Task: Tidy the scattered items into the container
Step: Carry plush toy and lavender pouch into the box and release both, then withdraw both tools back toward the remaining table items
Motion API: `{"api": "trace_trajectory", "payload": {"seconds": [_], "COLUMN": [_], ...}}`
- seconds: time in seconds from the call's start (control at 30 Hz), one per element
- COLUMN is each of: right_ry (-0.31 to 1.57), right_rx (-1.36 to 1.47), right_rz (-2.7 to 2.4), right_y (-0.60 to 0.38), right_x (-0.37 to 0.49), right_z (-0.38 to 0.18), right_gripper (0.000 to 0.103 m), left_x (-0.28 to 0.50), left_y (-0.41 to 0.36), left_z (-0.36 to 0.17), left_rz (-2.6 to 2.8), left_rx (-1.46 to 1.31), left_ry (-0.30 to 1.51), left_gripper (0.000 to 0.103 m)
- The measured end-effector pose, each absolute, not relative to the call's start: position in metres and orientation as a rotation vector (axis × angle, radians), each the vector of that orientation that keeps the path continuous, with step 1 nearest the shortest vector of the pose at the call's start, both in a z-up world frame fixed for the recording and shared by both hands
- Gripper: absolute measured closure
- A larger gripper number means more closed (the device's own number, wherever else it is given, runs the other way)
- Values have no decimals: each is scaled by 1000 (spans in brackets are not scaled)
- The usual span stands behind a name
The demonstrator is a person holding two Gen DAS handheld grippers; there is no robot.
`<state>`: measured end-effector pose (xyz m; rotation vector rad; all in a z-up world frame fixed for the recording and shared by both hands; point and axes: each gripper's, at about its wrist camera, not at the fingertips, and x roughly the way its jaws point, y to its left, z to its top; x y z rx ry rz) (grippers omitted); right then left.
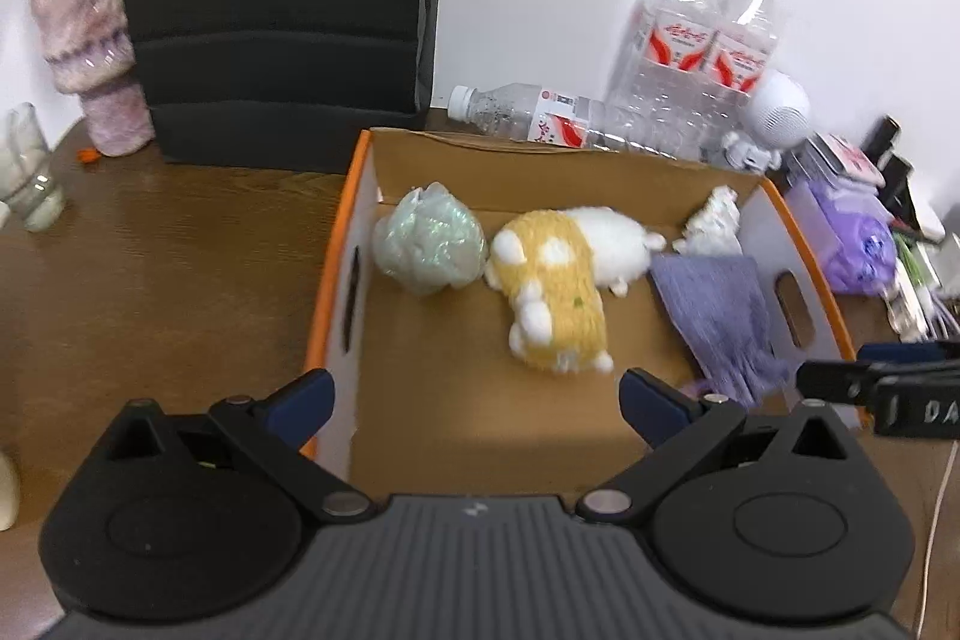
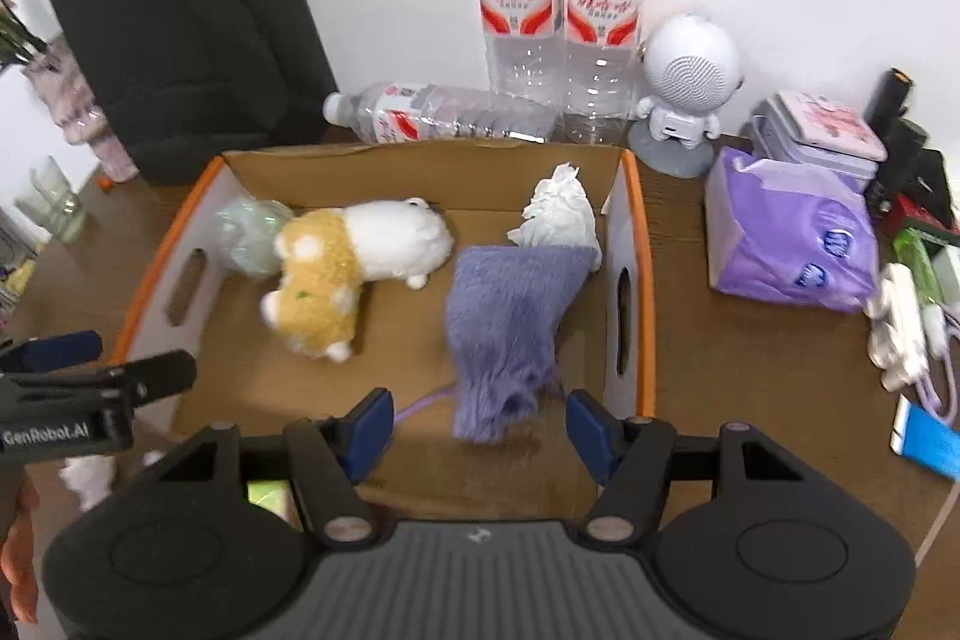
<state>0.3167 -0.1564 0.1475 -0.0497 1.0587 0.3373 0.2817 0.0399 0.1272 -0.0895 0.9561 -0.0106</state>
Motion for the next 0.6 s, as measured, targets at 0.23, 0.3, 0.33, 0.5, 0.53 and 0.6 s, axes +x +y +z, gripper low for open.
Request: {"api": "trace_trajectory", "payload": {"seconds": [0.23, 0.3, 0.33, 0.5, 0.53, 0.6], "right_ry": [964, 938, 923, 687, 647, 590], "right_rx": [-59, -72, -79, -85, -86, -89], "right_rz": [352, 368, 368, 330, 342, 370], "right_y": [-163, -162, -162, -174, -176, -182], "right_x": [254, 233, 225, 150, 133, 102], "right_z": [197, 199, 199, 188, 182, 168], "right_gripper": [31, 31, 31, 30, 30, 30], "left_x": [224, 206, 197, 127, 111, 84], "left_y": [32, 24, 22, 26, 27, 25], "left_z": [178, 181, 181, 174, 168, 153], "left_rz": [24, 29, 34, 40, 45, 57], "left_rx": [-73, -53, -50, -104, -93, -50], "left_ry": [867, 835, 816, 629, 593, 543], "left_gripper": [0, 0, 0, 0, 0, 0]}}
